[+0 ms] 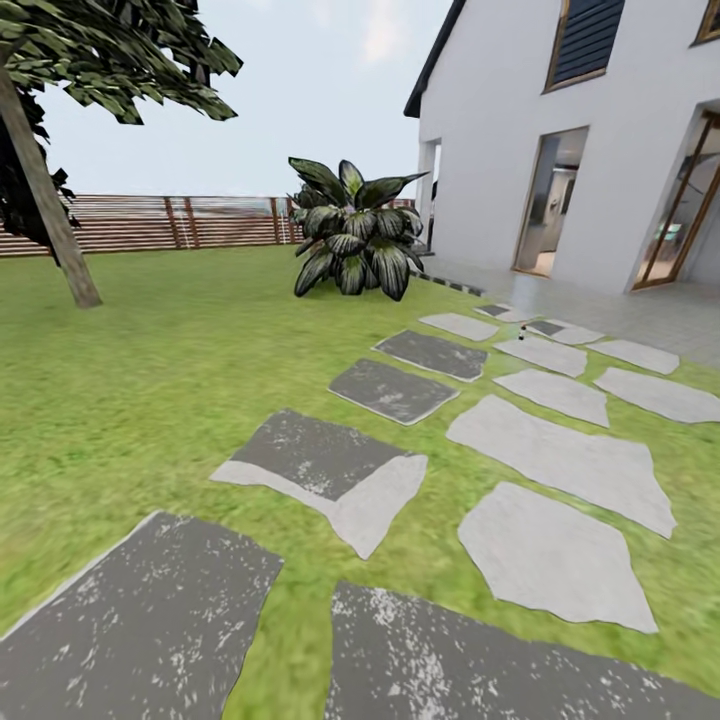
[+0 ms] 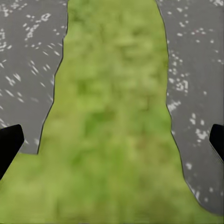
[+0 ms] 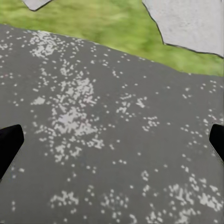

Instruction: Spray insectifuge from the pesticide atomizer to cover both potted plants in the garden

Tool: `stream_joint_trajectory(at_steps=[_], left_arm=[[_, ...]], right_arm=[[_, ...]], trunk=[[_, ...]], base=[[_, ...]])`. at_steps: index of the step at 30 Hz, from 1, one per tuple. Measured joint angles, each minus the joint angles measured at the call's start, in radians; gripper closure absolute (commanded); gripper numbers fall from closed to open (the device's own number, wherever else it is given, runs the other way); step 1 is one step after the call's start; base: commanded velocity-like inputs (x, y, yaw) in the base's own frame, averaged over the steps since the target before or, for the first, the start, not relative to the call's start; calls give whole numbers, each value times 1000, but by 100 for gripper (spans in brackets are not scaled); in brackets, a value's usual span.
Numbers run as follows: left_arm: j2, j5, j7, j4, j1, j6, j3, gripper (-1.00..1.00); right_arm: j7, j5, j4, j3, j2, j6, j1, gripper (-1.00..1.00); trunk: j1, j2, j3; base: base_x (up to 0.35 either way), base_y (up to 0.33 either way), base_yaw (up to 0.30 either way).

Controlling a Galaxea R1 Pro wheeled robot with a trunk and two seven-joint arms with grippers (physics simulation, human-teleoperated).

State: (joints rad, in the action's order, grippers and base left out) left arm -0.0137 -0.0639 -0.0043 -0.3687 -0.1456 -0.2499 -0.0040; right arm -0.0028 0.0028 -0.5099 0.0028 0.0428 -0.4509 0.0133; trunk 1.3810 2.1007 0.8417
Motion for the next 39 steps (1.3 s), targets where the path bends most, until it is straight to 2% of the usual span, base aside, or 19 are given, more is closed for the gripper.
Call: stream_joint_trajectory(at_steps=[13, 39], left_arm=[[-1, 0, 0, 0, 0, 0, 0, -100], [0, 0, 0, -1, 0, 0, 0, -100]], right_arm=[[0, 0, 0, 0, 0, 0, 0, -100], [0, 0, 0, 0, 0, 1, 0, -100]], trunk=[[0, 0, 0], [0, 0, 0]], base=[[339, 0, -28], [339, 0, -263]])
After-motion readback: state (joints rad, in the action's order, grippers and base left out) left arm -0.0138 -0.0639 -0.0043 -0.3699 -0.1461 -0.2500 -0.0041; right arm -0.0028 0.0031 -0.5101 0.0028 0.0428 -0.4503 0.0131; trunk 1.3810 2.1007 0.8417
